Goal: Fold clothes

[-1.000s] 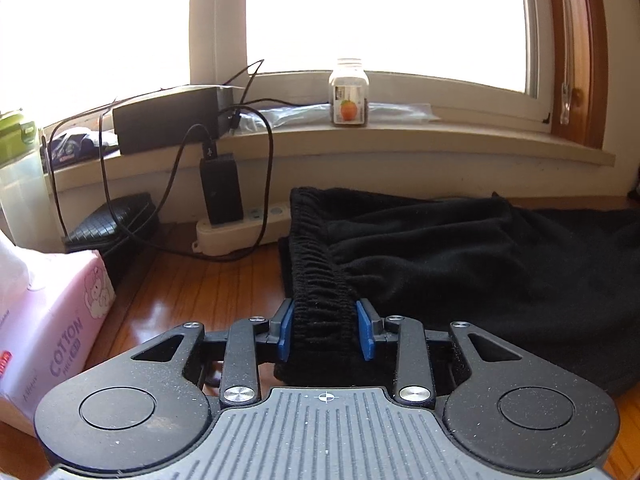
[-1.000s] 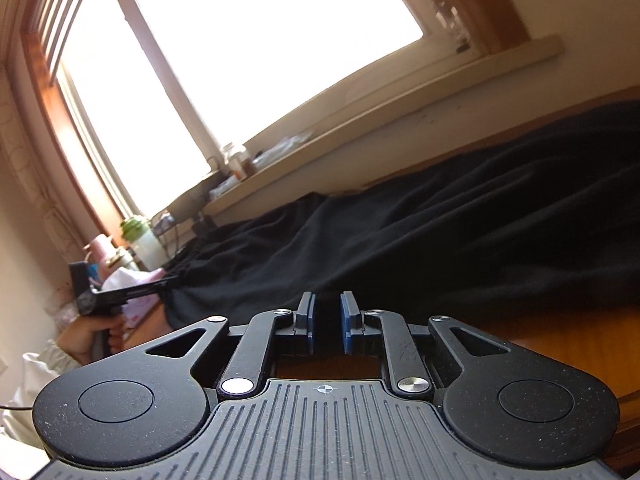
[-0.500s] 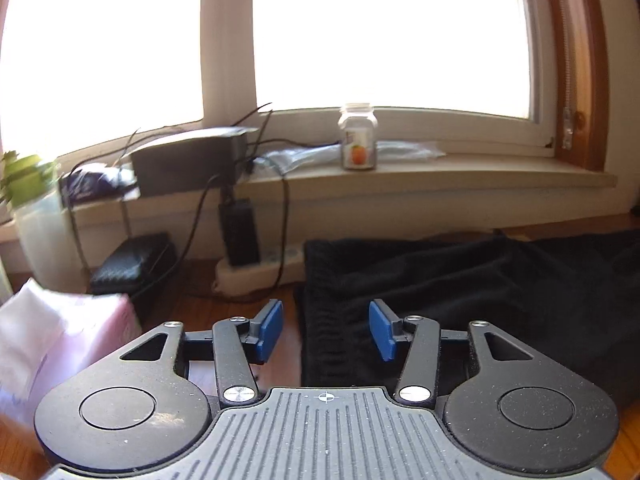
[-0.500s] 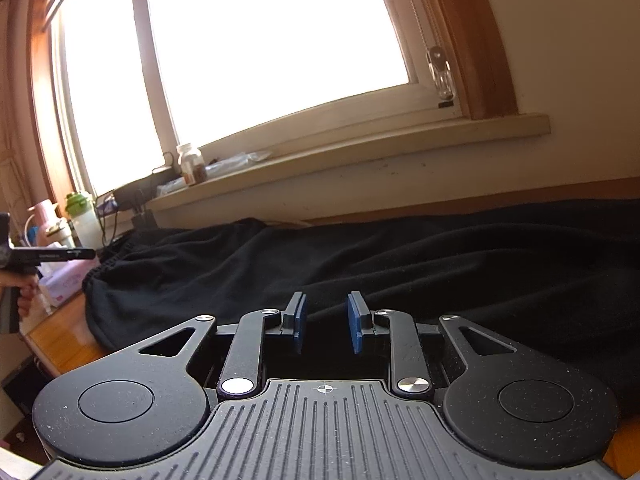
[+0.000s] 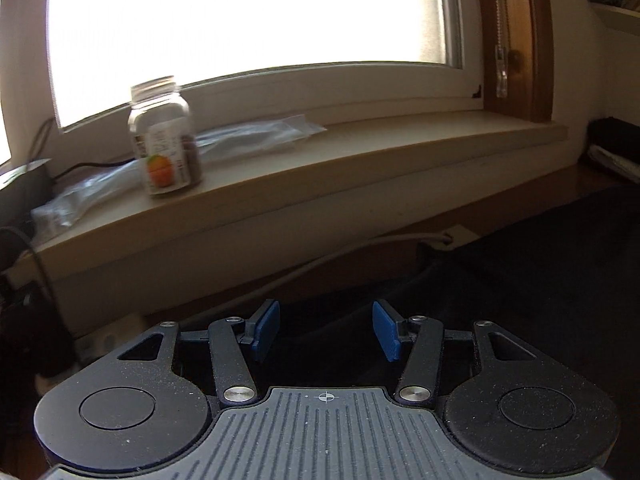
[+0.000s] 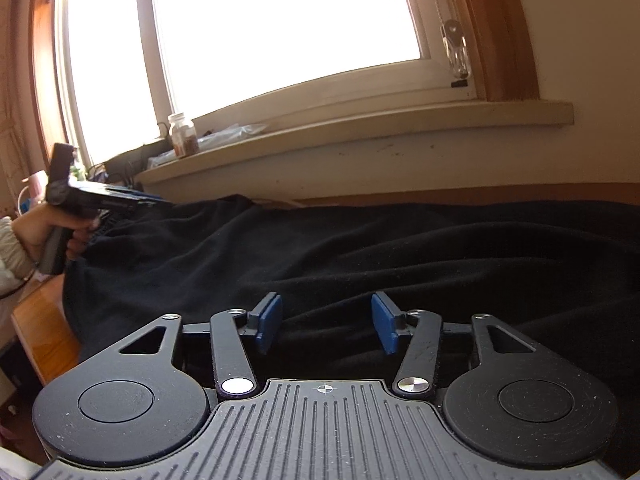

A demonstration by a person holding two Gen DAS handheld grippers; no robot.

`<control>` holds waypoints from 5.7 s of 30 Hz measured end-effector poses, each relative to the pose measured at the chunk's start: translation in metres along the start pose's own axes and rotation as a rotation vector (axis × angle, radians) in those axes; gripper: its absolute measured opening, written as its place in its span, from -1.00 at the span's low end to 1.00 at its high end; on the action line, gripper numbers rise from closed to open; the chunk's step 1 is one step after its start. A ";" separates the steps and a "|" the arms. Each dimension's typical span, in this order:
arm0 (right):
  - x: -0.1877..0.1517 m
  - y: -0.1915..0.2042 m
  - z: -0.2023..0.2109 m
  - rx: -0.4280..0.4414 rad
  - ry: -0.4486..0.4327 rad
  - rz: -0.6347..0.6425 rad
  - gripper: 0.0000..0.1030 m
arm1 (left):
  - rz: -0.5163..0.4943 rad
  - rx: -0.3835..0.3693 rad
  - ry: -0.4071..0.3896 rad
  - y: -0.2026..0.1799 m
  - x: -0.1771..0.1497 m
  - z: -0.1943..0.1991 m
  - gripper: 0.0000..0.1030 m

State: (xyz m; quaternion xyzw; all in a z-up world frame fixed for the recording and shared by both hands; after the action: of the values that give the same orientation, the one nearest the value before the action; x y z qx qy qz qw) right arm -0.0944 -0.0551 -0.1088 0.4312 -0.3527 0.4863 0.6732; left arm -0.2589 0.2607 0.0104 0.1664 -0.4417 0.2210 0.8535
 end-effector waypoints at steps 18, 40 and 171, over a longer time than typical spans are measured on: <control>0.003 0.006 0.000 0.097 -0.013 -0.048 0.20 | -0.093 -0.004 -0.041 -0.031 0.027 -0.030 -0.96; -0.004 -0.050 0.059 -0.168 -0.127 -0.066 0.51 | -0.143 -0.205 -0.089 -0.173 0.048 -0.050 0.38; 0.080 -0.356 0.316 -0.934 -0.254 -0.135 -0.88 | -0.185 -0.346 -0.004 -0.224 0.021 -0.033 0.19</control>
State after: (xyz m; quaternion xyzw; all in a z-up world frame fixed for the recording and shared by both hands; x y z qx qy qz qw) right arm 0.2514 -0.3740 -0.0023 0.1609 -0.5839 0.1749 0.7763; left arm -0.1083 0.0918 -0.0103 0.0575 -0.4575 0.0622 0.8852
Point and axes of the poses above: each gripper's, at about its wrist camera, not at the fingertips, and z roughly against the way its jaws point, y to its left, x to its top, the point moved 9 cm from there along -z, roughly the way its jaws point
